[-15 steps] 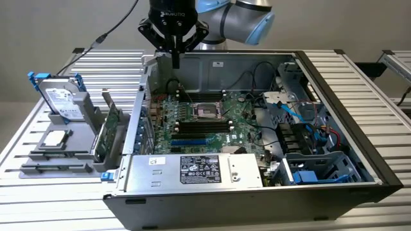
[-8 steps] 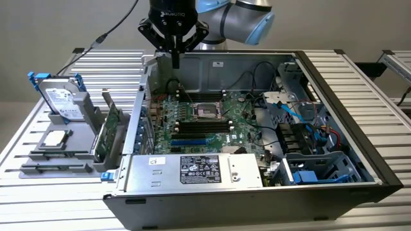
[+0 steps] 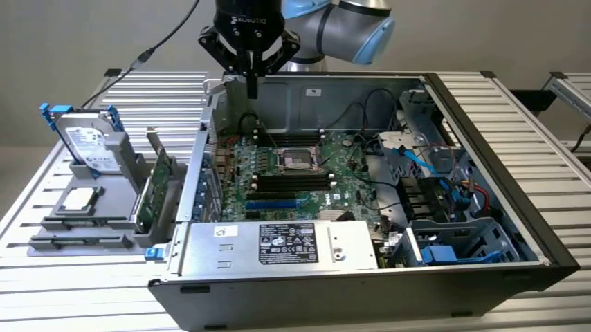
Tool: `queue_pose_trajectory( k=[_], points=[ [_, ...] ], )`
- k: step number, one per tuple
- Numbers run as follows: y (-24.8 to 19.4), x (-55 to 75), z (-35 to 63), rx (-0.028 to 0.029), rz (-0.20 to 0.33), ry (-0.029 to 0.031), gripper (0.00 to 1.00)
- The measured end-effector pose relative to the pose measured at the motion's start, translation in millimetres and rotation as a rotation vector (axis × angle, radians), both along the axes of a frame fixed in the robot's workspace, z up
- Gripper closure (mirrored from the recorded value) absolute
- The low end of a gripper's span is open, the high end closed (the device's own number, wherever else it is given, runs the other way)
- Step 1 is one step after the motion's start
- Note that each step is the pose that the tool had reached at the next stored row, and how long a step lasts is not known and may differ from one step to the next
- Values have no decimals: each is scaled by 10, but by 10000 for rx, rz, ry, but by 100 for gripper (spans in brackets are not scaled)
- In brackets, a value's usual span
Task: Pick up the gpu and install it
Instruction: 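Reach for the gpu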
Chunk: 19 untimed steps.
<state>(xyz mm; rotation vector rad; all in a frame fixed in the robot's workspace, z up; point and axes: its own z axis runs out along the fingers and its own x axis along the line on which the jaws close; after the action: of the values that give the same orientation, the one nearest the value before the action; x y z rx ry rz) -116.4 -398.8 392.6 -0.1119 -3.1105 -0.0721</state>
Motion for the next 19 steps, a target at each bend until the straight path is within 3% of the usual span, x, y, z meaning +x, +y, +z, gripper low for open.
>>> queue_pose_trajectory(
  k=[1, 5, 7, 11, 13, 17, 19],
  points=[
    [0, 6, 0, 0, 0, 59, 89],
    [0, 6, 0, -1, 0, 63, 89],
    [0, 33, 0, -1, 0, 336, 89],
    [0, 34, 0, 0, 0, 346, 89],
    [0, 41, 0, 0, -1, 419, 89],
    [0, 41, 0, -1, 0, 423, 89],
    [0, 59, 0, 0, 0, 603, 89]
  ],
)
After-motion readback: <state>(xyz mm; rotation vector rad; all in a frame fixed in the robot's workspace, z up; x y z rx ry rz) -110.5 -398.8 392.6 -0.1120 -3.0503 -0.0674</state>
